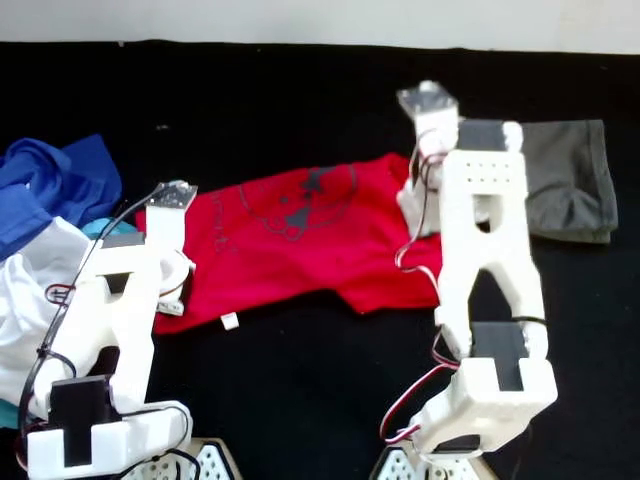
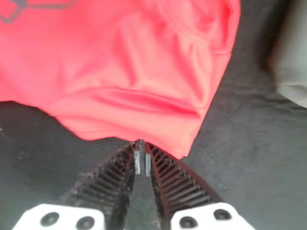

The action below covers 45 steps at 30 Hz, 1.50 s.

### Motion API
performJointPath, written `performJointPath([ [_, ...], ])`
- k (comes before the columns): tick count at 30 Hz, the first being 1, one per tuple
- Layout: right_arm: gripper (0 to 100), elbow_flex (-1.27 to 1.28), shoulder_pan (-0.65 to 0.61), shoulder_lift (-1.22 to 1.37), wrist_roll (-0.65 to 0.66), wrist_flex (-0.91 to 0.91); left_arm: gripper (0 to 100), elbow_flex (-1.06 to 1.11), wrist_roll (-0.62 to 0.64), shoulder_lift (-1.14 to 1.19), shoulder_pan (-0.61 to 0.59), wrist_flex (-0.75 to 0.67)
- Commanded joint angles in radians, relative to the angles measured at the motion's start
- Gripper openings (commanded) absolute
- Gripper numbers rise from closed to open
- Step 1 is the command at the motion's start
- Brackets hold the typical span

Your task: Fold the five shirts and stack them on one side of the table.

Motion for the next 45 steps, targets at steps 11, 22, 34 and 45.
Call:
performJointPath([
  [11,0.6,0.512,0.203,-0.051,0.184,-0.751,1,-0.001,-0.005,-0.073,-0.007,0.008],
  [22,0.6,0.409,0.205,-0.061,0.183,-0.329,1,-0.008,-0.003,-0.108,-0.007,-0.055],
  [34,0.6,0.07,0.2,-0.058,0.17,-0.096,1,-0.001,0.044,-0.105,-0.007,-0.055],
  [45,0.6,0.045,-0.03,0.077,0.034,-0.541,1,-0.18,0.149,-0.051,0.051,-0.049],
])
